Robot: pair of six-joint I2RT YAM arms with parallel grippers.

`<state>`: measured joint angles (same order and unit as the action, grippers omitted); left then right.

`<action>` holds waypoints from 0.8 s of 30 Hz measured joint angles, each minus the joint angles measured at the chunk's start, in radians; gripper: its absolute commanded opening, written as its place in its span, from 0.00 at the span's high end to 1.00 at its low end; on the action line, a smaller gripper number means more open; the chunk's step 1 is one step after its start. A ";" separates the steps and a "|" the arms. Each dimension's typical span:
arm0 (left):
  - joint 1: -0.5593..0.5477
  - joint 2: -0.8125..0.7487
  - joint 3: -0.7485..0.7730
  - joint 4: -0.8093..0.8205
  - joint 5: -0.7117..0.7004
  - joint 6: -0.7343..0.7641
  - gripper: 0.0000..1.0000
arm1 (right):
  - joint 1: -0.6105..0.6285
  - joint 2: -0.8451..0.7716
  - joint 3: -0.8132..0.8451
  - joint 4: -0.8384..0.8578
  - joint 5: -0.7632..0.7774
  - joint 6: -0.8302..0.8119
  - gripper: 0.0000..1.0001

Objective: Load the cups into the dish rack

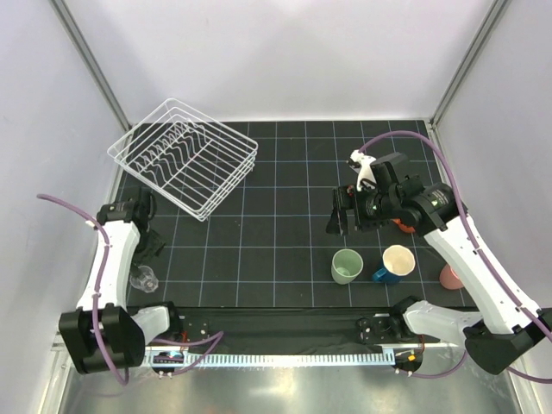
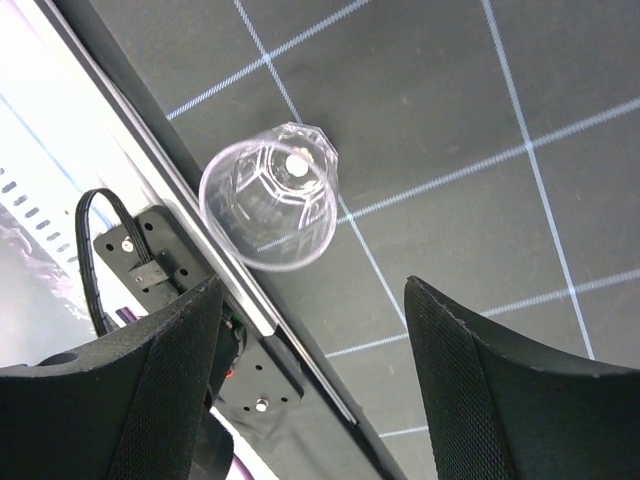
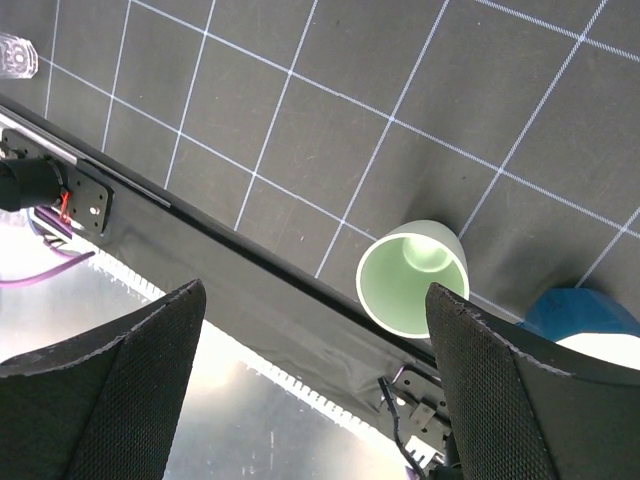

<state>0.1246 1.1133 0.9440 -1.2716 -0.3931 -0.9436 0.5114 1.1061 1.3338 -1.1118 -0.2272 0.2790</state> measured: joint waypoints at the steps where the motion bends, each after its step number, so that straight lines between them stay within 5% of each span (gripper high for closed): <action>1: 0.007 0.016 -0.002 0.008 0.000 0.000 0.30 | 0.000 0.000 0.000 0.000 -0.002 -0.005 0.09; 9: 0.027 0.122 -0.048 0.091 0.002 -0.016 0.37 | 0.000 0.000 0.000 -0.007 0.006 -0.039 0.09; 16: 0.027 0.135 -0.120 0.102 0.022 -0.075 0.55 | 0.000 0.003 0.000 -0.014 0.035 -0.061 0.09; 18: 0.027 0.135 -0.125 0.102 0.023 -0.082 0.63 | 0.000 0.008 0.003 -0.016 0.040 -0.066 0.09; 21: 0.027 0.135 -0.126 0.104 0.023 -0.098 0.95 | 0.000 0.019 0.005 -0.017 0.045 -0.071 0.09; 24: 0.028 0.135 -0.125 0.101 0.029 -0.094 0.99 | 0.000 0.024 0.005 -0.018 0.047 -0.075 0.09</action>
<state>0.1528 1.2488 0.8188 -1.1709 -0.3641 -1.0374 0.5114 1.1305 1.3392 -1.1297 -0.1802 0.2039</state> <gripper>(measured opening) 0.019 0.912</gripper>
